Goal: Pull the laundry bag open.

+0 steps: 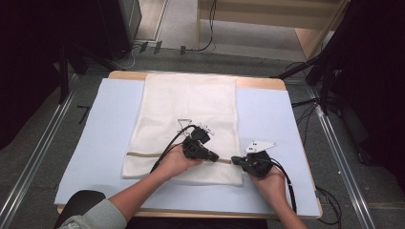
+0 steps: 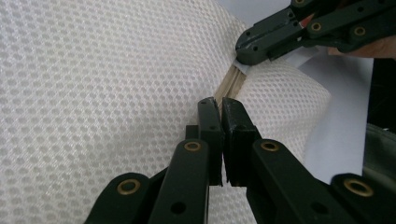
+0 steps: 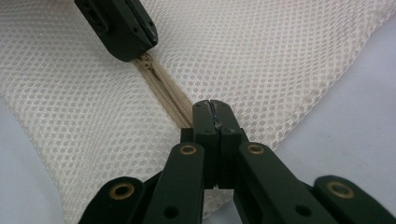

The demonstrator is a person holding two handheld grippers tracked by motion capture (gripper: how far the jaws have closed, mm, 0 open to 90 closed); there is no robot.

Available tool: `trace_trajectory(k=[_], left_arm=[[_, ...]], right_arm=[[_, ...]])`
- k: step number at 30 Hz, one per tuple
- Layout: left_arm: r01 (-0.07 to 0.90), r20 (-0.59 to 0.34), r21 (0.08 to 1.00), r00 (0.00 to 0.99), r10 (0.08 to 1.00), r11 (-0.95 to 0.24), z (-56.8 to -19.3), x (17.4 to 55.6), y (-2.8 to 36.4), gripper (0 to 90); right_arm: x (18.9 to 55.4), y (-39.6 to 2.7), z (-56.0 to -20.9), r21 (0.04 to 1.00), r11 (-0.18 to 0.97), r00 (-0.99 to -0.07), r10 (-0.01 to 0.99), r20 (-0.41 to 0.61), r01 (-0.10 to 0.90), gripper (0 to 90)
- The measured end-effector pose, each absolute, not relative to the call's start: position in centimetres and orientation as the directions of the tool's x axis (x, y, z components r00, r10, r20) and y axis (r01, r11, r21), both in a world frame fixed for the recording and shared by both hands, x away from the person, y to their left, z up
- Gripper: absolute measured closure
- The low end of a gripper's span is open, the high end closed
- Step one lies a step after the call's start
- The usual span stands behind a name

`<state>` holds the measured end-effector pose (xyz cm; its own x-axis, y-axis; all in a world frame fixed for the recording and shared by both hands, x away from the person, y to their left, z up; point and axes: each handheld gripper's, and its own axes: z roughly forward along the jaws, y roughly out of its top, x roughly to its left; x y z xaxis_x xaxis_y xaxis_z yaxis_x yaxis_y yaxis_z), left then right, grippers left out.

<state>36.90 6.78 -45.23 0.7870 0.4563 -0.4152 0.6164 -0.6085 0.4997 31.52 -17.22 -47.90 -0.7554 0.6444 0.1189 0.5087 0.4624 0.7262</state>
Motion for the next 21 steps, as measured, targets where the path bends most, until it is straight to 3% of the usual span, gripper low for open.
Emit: trace_trajectory(k=[21], left_arm=[[0.625,-0.449,0.509,0.780,0.437,-0.592,-45.04,37.06,7.42,89.0]], right_arm=[[31.59,-17.44,-48.03,0.734,0.452,-0.760,0.637,0.133,0.507,90.0]])
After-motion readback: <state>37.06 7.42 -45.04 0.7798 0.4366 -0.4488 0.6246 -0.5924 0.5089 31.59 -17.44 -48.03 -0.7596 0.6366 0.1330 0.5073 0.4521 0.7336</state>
